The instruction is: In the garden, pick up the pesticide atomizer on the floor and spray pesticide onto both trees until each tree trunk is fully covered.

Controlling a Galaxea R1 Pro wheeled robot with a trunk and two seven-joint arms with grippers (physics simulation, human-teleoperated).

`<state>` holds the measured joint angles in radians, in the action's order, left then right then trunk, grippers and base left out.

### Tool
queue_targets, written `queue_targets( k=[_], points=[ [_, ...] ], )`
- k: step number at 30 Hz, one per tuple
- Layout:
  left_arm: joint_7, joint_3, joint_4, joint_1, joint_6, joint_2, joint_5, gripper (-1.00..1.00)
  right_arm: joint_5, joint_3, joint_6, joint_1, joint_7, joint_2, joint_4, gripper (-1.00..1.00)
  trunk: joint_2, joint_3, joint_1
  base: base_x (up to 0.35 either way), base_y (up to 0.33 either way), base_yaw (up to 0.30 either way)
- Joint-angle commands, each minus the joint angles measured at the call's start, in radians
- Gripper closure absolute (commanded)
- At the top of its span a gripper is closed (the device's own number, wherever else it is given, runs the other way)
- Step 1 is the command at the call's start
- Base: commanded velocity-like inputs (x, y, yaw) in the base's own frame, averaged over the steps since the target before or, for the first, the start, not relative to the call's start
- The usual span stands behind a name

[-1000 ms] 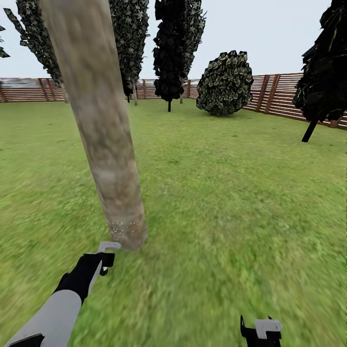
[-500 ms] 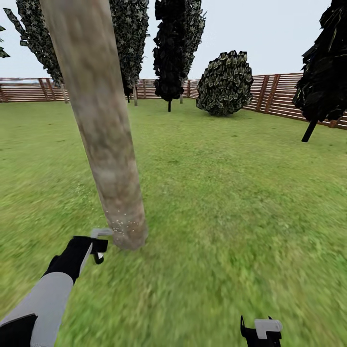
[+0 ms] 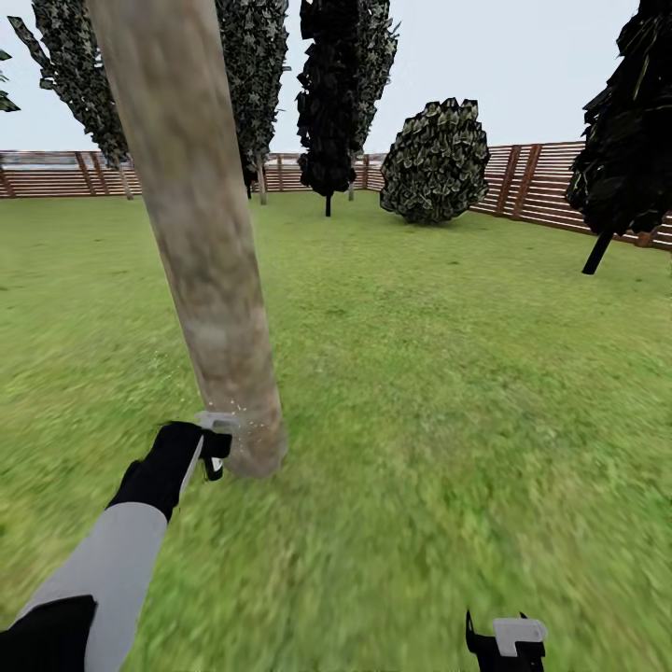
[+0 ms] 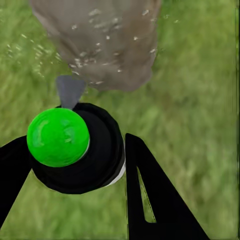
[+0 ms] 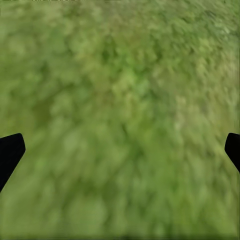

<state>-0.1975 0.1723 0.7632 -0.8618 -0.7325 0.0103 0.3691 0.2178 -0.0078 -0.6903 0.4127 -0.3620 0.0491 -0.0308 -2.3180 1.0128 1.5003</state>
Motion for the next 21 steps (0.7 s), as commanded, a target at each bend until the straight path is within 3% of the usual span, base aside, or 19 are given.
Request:
queue_targets(
  k=[1, 2, 5, 7, 9, 11, 13, 16, 20, 21],
  points=[
    [0.001, -0.013, 0.005, -0.002, 0.000, -0.013, 0.006, 1.00, 0.000, 0.000, 0.000, 0.000, 0.000, 0.000, 0.000, -1.00, 0.000, 0.000, 0.000, -0.008, 0.000, 0.000],
    [0.002, -0.021, 0.019, -0.004, -0.004, -0.026, 0.005, 1.00, 0.000, 0.000, 0.000, 0.000, 0.000, 0.000, -0.001, -1.00, 0.000, 0.000, 0.000, -0.003, 0.000, 0.000],
    [0.003, -0.018, 0.042, -0.007, -0.014, -0.016, 0.005, 1.00, 0.000, 0.000, 0.000, 0.000, 0.000, 0.001, -0.001, -1.00, 0.000, 0.000, 0.000, -0.001, 0.000, 0.000],
    [0.002, -0.015, 0.047, -0.010, -0.017, 0.023, 0.004, 1.00, 0.000, 0.000, 0.000, 0.000, 0.000, 0.001, -0.001, -1.00, 0.000, 0.000, 0.000, 0.000, 0.000, 0.000],
    [0.000, -0.016, 0.048, -0.008, -0.017, 0.038, 0.002, 1.00, 0.000, 0.000, 0.000, 0.000, 0.000, 0.002, -0.001, -1.00, 0.000, 0.000, 0.000, 0.000, 0.000, 0.000],
    [0.002, -0.019, 0.048, -0.007, -0.016, 0.034, 0.002, 1.00, 0.000, 0.000, 0.000, 0.000, 0.000, 0.002, -0.001, -1.00, 0.000, 0.000, 0.000, -0.005, 0.000, 0.000],
    [0.003, -0.023, 0.049, -0.011, -0.015, 0.003, 0.003, 1.00, 0.000, 0.000, 0.000, 0.000, 0.000, 0.002, -0.001, -1.00, 0.000, 0.000, 0.000, -0.220, 0.000, 0.000],
    [0.003, -0.023, 0.050, -0.020, -0.015, -0.021, 0.004, 1.00, 0.000, 0.000, 0.000, 0.000, 0.000, 0.002, -0.001, -1.00, 0.000, 0.000, 0.000, -0.205, 0.000, 0.000],
    [0.003, -0.022, 0.052, -0.050, -0.017, -0.013, 0.008, 1.00, 0.000, 0.000, 0.000, 0.000, 0.000, 0.002, -0.001, -1.00, 0.000, 0.000, 0.000, -0.026, 0.000, 0.000],
    [0.003, -0.018, 0.065, -0.065, -0.022, 0.015, 0.009, 1.00, 0.000, 0.000, 0.000, 0.000, 0.000, 0.002, -0.001, -1.00, 0.000, 0.000, 0.000, -0.004, 0.000, 0.000]
  ],
)
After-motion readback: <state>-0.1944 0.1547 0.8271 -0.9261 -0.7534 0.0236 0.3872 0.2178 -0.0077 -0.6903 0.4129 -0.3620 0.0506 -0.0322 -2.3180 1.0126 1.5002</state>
